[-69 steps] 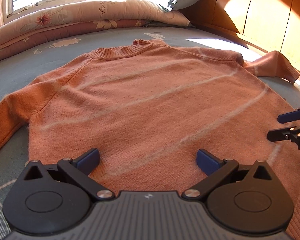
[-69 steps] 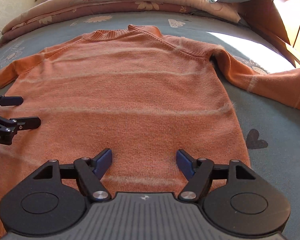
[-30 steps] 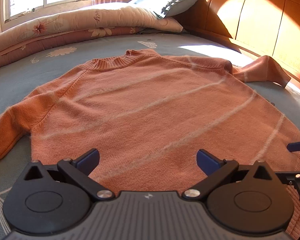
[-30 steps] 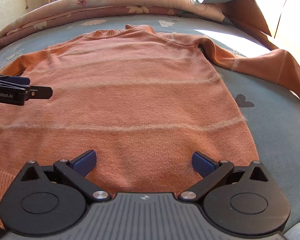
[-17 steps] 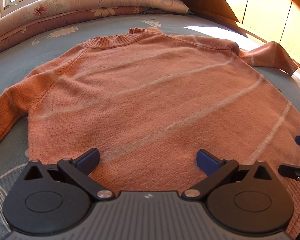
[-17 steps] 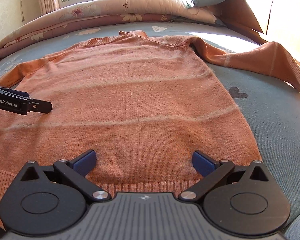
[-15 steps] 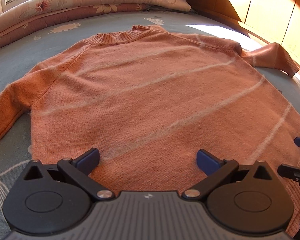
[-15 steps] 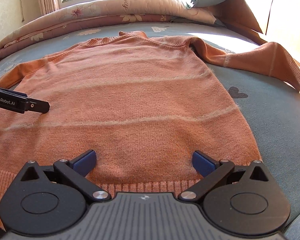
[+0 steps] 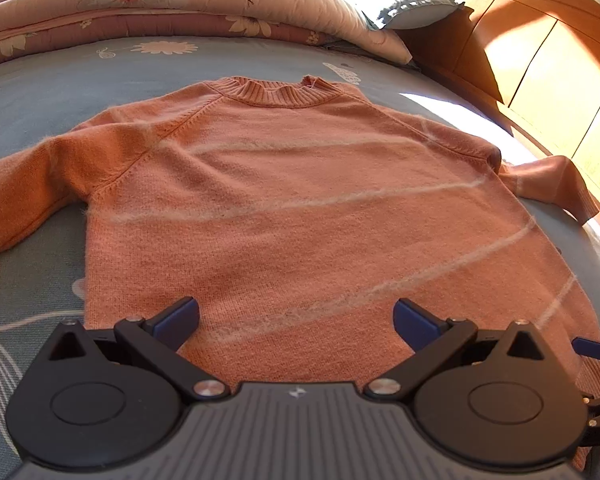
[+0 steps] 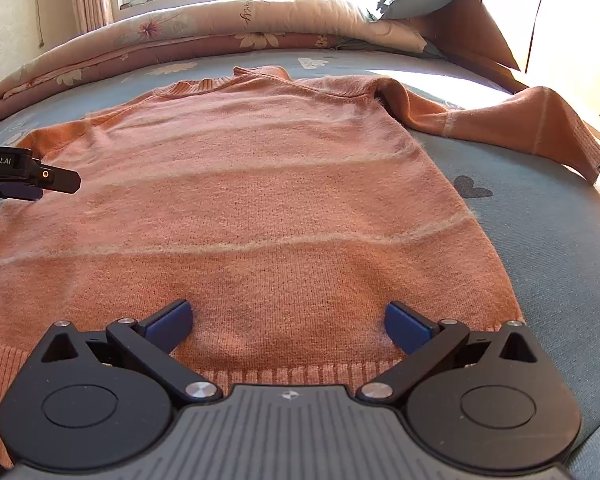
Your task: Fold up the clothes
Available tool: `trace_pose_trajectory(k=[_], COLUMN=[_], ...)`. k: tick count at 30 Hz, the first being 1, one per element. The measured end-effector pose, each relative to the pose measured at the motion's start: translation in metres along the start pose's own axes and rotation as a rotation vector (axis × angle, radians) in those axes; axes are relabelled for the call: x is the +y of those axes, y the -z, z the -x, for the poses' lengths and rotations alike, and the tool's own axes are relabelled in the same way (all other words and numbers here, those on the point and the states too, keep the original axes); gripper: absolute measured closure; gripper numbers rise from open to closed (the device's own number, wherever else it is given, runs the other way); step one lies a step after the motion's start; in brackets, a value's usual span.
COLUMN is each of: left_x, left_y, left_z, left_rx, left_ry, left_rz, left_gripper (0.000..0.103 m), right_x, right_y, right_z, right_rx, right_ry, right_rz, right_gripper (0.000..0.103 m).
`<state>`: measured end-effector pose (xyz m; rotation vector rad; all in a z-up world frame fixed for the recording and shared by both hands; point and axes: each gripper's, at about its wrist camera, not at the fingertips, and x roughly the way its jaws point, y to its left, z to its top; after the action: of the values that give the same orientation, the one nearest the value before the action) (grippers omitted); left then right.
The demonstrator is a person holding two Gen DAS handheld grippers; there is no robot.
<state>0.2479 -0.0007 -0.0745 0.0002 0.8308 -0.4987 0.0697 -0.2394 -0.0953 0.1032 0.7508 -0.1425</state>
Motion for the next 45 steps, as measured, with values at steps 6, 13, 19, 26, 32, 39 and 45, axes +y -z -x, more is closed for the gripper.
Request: trace_pose_trajectory(k=[6, 13, 19, 26, 32, 39, 45], left_x=[0.007, 0.023, 0.042, 0.037, 0.032, 0.031, 0.028], left_y=[0.0, -0.005, -0.011, -0.009, -0.005, -0.005, -0.005], left_z=[-0.002, 0.001, 0.018, 0.006, 0.003, 0.003, 0.005], left_rx=[-0.009, -0.023, -0.106, -0.058, -0.048, -0.044, -0.048], left_ry=[-0.089, -0.139, 0.022, 0.015, -0.014, -0.025, -0.035], left_rz=[-0.013, 0.016, 0.134, 0.127, 0.085, 0.072, 0.064], left_gripper=[0.001, 0.001, 0.001, 0.001, 0.001, 0.001, 0.001], right_x=[0.001, 0.003, 0.003, 0.011, 0.05, 0.07, 0.071], right_y=[-0.001, 0.001, 0.003, -0.007, -0.018, -0.009, 0.005], right_z=[0.0, 0.0, 0.001, 0.007, 0.014, 0.001, 0.02], right_rx=[0.005, -0.007, -0.019, 0.0, -0.044, 0.016, 0.022], right_ry=[0.008, 0.012, 0.014, -0.002, -0.107, -0.111, -0.097], right_rz=[0.001, 0.002, 0.003, 0.01, 0.164, 0.222, 0.277], right_gripper=[0.0, 0.0, 0.0, 0.0, 0.0, 0.0, 0.0])
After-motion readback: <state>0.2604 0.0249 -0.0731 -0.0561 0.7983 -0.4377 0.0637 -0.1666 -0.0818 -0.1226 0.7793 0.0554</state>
